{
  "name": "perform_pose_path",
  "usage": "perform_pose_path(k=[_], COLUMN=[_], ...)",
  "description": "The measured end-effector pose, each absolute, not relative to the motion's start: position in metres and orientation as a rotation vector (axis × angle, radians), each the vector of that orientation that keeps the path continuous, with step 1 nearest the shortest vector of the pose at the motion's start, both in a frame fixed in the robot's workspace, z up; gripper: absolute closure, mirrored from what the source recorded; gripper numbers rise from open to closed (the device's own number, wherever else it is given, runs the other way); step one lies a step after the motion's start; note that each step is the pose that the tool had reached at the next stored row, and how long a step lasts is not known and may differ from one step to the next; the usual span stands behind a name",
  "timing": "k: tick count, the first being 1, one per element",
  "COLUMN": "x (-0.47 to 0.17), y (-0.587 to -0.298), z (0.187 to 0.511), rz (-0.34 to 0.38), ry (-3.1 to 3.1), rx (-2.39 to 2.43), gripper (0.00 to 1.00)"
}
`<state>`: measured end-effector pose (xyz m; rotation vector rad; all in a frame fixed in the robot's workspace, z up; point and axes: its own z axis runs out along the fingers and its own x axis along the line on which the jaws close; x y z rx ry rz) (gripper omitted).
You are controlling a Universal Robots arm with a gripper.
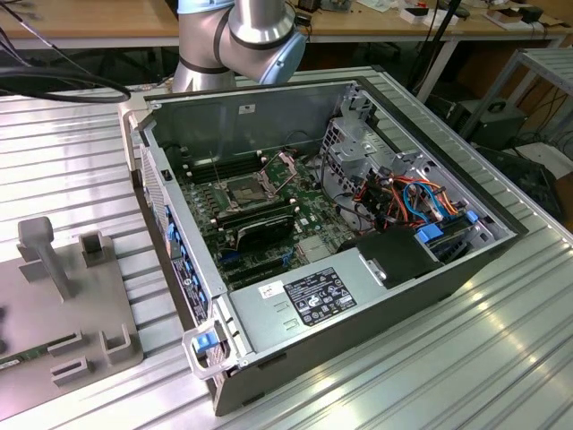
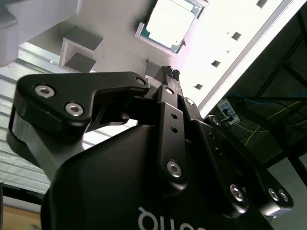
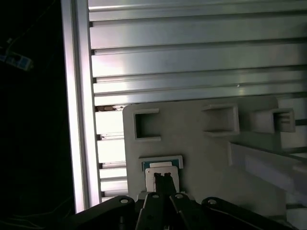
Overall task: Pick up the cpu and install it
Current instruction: 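Reach for the cpu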
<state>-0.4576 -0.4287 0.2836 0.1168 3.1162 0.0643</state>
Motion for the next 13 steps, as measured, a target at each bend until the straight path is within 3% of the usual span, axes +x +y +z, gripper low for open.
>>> perform_pose_path(k=[13], x=[-0.458], y=[-0.448], z=[0.279], rz=[0.063], ry=[3.117], rx=[0.117], gripper=[0.89])
